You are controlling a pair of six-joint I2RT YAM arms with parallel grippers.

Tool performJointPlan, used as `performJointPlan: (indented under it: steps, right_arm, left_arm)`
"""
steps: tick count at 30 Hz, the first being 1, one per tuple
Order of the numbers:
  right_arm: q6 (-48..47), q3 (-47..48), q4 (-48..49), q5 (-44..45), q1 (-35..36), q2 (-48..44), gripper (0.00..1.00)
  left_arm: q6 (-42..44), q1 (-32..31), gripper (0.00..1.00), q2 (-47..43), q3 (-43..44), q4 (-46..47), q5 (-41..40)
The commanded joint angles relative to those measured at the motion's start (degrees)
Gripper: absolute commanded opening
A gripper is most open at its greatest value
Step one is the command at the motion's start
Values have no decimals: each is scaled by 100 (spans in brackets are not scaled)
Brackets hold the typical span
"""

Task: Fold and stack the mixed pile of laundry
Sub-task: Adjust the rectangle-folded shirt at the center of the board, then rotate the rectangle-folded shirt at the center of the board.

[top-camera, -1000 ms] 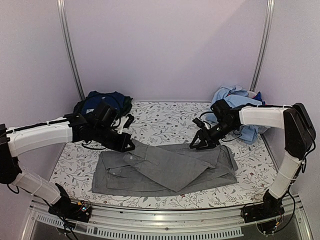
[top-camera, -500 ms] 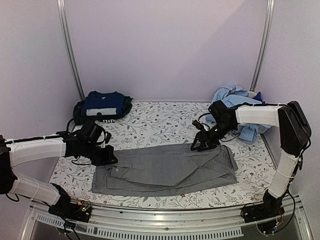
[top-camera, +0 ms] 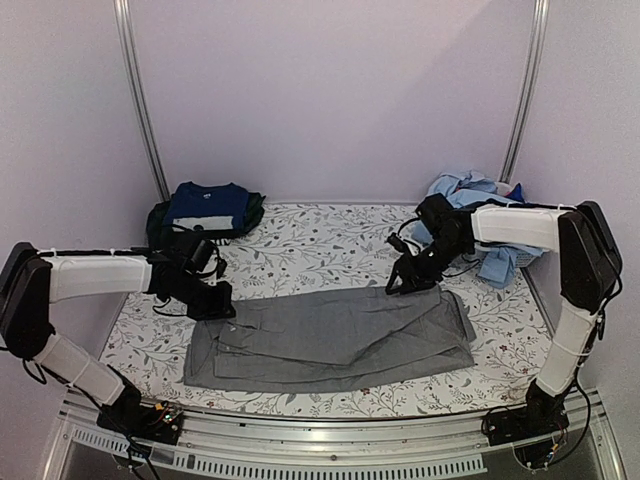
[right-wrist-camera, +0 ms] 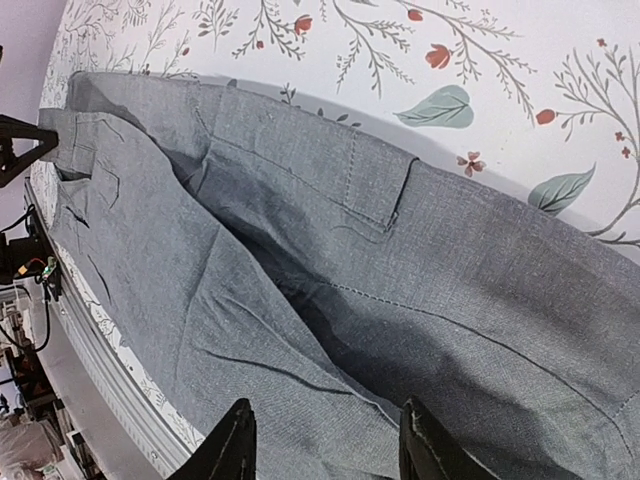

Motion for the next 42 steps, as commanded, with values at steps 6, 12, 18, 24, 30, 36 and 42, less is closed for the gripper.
performJointPlan:
  steps: [6, 12, 18, 24, 30, 36, 42]
  right_arm:
    - [100, -72, -366, 168, 84, -790, 42]
    - [247, -491, -297, 38, 708, -928, 38]
    - [499, -635, 127, -39, 767, -652, 37]
    - [557, -1021, 76, 417, 670, 30, 37]
    - [387, -679, -29, 1002, 663, 648, 38]
    - [5, 1283, -423, 1682, 664, 1992, 37]
    - [-271, 5266, -1433, 2331, 784, 3760, 38]
  left_arm:
    - [595, 100, 28, -110, 534, -731, -548]
    - [1046, -91, 88, -721, 877, 129, 172]
    - [1268, -684, 100, -13, 1059, 311, 498]
    - [995, -684, 100, 1062, 1024, -17, 287]
    - [649, -474, 100, 1151, 715, -225, -103]
    - [289, -73, 100, 152, 319, -275, -457]
    - [151, 171, 99, -997, 166, -361, -871]
